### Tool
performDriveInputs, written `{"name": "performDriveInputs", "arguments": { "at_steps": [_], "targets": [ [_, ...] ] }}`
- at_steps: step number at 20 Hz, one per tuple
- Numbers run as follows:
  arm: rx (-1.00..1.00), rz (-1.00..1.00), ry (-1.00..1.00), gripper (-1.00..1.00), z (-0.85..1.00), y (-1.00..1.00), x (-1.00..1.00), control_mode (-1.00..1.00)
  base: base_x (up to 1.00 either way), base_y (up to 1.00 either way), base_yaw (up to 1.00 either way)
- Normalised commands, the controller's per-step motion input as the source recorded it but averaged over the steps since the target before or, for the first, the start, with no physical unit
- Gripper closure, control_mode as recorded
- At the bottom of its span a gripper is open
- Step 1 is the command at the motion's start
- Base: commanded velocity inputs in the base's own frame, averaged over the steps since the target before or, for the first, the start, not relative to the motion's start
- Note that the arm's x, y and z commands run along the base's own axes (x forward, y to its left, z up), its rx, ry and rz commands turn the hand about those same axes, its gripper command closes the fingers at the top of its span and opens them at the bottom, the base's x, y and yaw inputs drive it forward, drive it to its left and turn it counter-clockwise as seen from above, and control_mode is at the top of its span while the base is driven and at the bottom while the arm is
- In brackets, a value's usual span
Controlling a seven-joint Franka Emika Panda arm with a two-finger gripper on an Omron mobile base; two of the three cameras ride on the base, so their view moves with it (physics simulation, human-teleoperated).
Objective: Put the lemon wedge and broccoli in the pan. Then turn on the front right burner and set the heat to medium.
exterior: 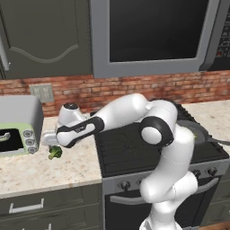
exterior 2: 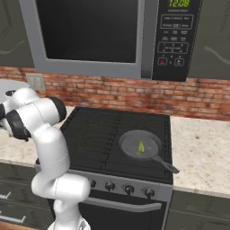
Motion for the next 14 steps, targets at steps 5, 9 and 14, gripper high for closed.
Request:
{"name": "performDriveInputs", "arguments": {
  "at_steps": [5, 9, 14],
  "targets": [
    [-0.01, 0.0, 0.0, -1.0, -0.17, 0.17, 0.17, -1.0, 0.0, 0.0, 0.0],
    [-0.02, 0.0, 0.0, -1.0, -0.26, 0.18, 0.13, -1.0, 0.0, 0.0, 0.0],
    [-0.03, 0.0, 0.0, -1.0, -0.19, 0.14, 0.06, -1.0, 0.0, 0.0, 0.0]
  ]
}}
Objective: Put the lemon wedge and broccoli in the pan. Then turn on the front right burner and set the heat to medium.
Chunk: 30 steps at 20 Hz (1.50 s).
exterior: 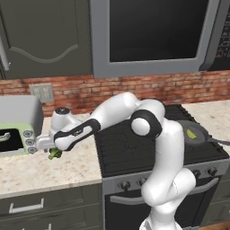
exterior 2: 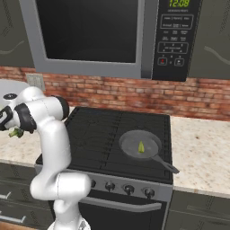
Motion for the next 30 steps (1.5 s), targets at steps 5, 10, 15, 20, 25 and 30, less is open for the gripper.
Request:
{"name": "performDriveInputs", "arguments": {
  "at_steps": [5, 10, 15, 20, 25, 30],
  "targets": [
    [-0.01, 0.0, 0.0, -1.0, -0.12, 0.02, 0.0, -1.0, 0.0, 0.0, 0.0],
    [0.0, 0.0, 0.0, -1.0, -0.06, 0.0, 0.0, -1.0, 0.0, 0.0, 0.0],
    [0.0, 0.0, 0.0, -1.0, -0.03, 0.0, 0.01, -1.0, 0.0, 0.0, 0.0],
    [-0.02, 0.0, 0.0, -1.0, 0.0, -0.01, 0.0, -1.0, 0.0, 0.0, 0.0],
    [-0.03, 0.0, 0.0, -1.0, -0.03, 0.0, 0.0, -1.0, 0.0, 0.0, 0.0],
    [-0.04, 0.0, 0.0, -1.0, -0.02, -0.04, 0.0, -1.0, 0.0, 0.0, 0.0]
  ]
}}
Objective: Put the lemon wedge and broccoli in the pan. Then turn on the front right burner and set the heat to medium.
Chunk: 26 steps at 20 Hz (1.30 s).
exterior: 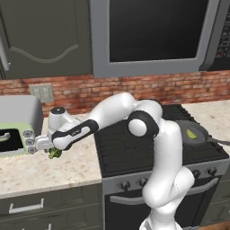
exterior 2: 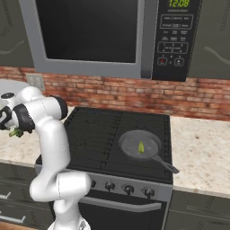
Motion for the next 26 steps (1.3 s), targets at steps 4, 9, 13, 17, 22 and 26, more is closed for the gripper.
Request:
{"name": "performDriveInputs", "arguments": {
  "at_steps": [4, 9, 13, 17, 22, 26],
  "targets": [
    [-0.03, 0.0, -0.01, -1.0, -0.11, -0.24, 0.0, -1.0, 0.0, 0.0, 0.0],
    [-0.01, 0.0, 0.0, -1.0, -0.26, -0.3, 0.0, -1.0, 0.0, 0.0, 0.0],
    [0.0, 0.0, 0.0, -1.0, -0.26, -0.07, 0.0, -1.0, 0.0, 0.0, 0.0],
    [0.0, 0.0, 0.0, -1.0, -0.22, 0.0, 0.0, -1.0, 0.0, 0.0, 0.0],
    [0.0, 0.0, 0.04, 1.0, -0.02, 0.1, 0.0, -1.0, 0.0, 0.0, 0.0],
    [0.0, 0.0, 0.03, 1.0, 0.0, 0.08, 0.0, -1.0, 0.0, 0.0, 0.0]
  ]
}}
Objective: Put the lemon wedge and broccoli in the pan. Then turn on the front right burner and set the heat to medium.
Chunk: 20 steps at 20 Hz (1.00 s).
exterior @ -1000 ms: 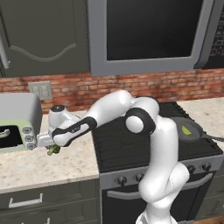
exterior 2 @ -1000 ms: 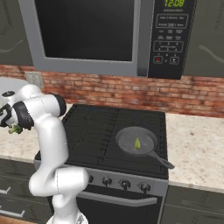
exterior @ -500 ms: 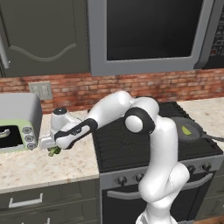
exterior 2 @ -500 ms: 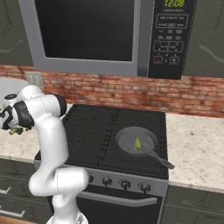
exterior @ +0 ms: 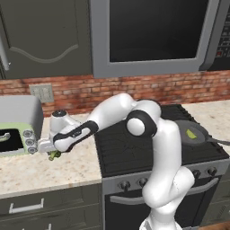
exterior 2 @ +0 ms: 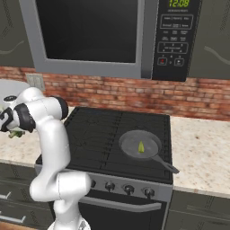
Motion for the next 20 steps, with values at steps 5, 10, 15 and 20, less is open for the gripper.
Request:
{"name": "performDriveInputs", "arguments": {
  "at_steps": [5, 10, 15, 20],
  "targets": [
    [0.0, 0.04, 0.0, 1.0, 0.05, 0.0, -0.06, -1.0, 0.0, 0.0, 0.0],
    [0.1, 0.0, -0.02, 1.0, 0.58, -0.41, -0.22, -1.0, 0.0, 0.0, 0.0],
    [0.16, -0.01, -0.04, 1.0, 0.63, -0.67, -0.21, -1.0, 0.0, 0.0, 0.0],
    [0.07, -0.05, 0.0, 1.0, 0.15, -0.92, -0.2, -1.0, 0.0, 0.0, 0.0]
  ]
}}
